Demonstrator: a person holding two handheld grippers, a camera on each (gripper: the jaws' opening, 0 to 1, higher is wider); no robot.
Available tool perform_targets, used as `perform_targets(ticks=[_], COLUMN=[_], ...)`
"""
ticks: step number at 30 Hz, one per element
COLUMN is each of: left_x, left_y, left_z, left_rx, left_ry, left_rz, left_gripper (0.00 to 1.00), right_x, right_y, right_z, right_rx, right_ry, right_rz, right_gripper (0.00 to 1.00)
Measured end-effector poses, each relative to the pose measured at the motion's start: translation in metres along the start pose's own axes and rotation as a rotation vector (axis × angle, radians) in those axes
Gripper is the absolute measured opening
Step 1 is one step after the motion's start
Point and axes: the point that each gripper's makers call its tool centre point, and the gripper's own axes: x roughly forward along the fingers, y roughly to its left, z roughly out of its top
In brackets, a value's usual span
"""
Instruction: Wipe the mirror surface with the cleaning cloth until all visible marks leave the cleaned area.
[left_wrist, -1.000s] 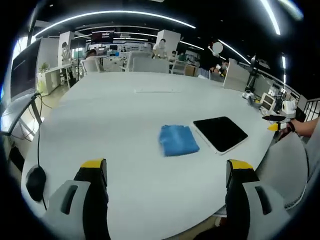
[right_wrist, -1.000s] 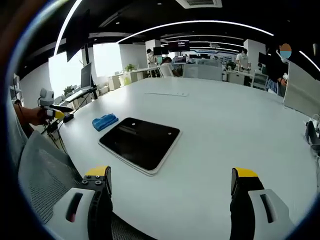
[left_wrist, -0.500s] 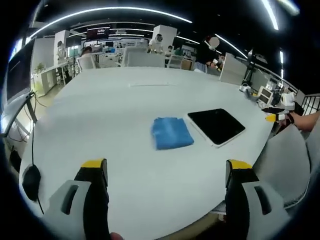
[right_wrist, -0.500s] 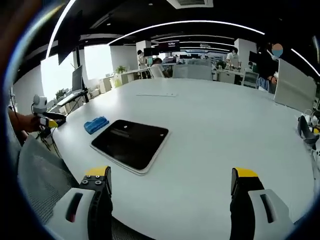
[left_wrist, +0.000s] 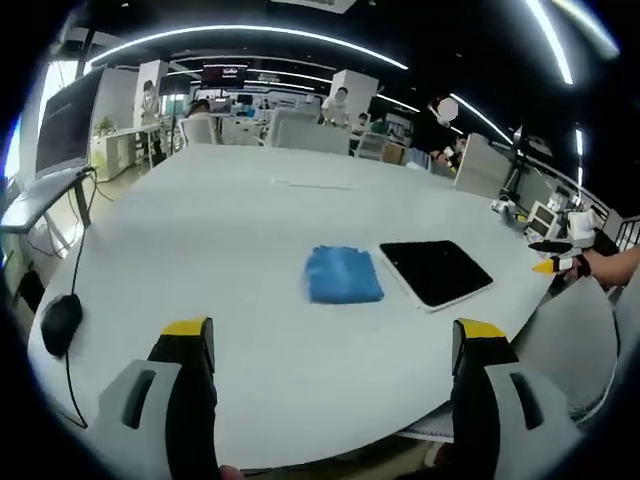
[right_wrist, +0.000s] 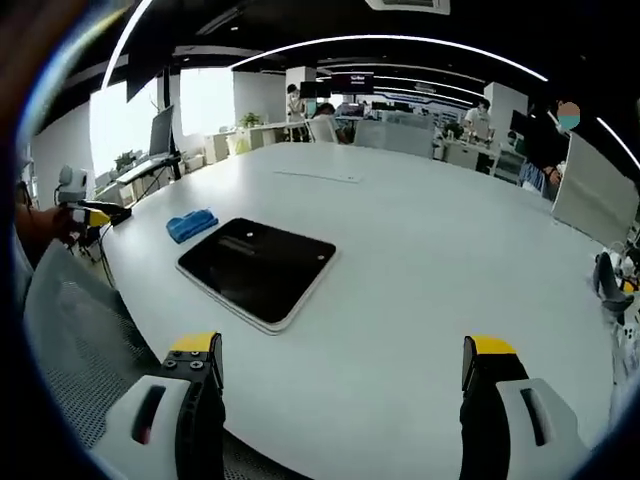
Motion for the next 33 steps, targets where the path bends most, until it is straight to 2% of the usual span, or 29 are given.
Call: perform_targets(ticks=[2,6,8,9,12,14,17,19,21,24,26,28,33], left_x=[-0.001,-0.004,-0.004,-0.003,-0.002,0.0,0.002,0.004,0.005,0.007,0.009,0.011,0.015], left_y=[-0.003,-0.002,-0.002,-0.001,0.001,0.006,0.007,0.007,0.008,0.011,0.014,0.017,0.02], left_z=[-0.006,-0.004,0.0,0.001,0.004,0.005,0.011,0.016,0.021,0.027,0.029,0.03,0.031], left_rx=[0.007,0.008,0.015,0.02,0.03,0.021,0.012,0.007,0.011,0.0,-0.008,-0.016,-0.007], left_ry=[0.027,0.027,0.03,0.032,0.036,0.034,0.026,0.028,0.022,0.016,0.018,0.018,0.022], left_rz=[-0.01,-0.008,-0.012,-0.015,-0.02,-0.017,-0.014,-0.012,-0.01,-0.012,-0.003,-0.001,0.001], left_gripper=[0.99,0.99,0.99,0.99,0.99,0.98,0.98,0.98,0.98,0.97,0.97,0.98,0.98], right_x=[-0.001,-0.005,-0.006,-0.008,-0.011,-0.013,-0.013,-0.012,-0.012,-0.012,-0.007,-0.008,-0.006], right_y=[-0.002,-0.012,-0.017,-0.02,-0.027,-0.024,-0.02,-0.014,-0.002,-0.005,-0.009,-0.01,-0.006], right_z=[-0.004,-0.003,-0.005,-0.004,0.0,0.006,0.009,0.013,0.015,0.015,0.011,0.011,0.01], right_rx=[-0.018,-0.002,-0.039,-0.027,0.08,0.101,0.127,0.128,0.179,0.168,0.218,0.217,0.173], right_ry=[0.014,0.0,0.007,-0.004,-0.045,-0.08,-0.088,-0.099,-0.094,-0.096,-0.097,-0.101,-0.092], right_rz=[-0.004,-0.024,-0.042,-0.045,-0.056,-0.042,-0.023,0.007,0.049,0.03,0.026,0.027,0.028], right_gripper=[0.99,0.99,0.99,0.99,0.99,0.99,0.99,0.99,0.99,0.99,0.99,0.99,0.99])
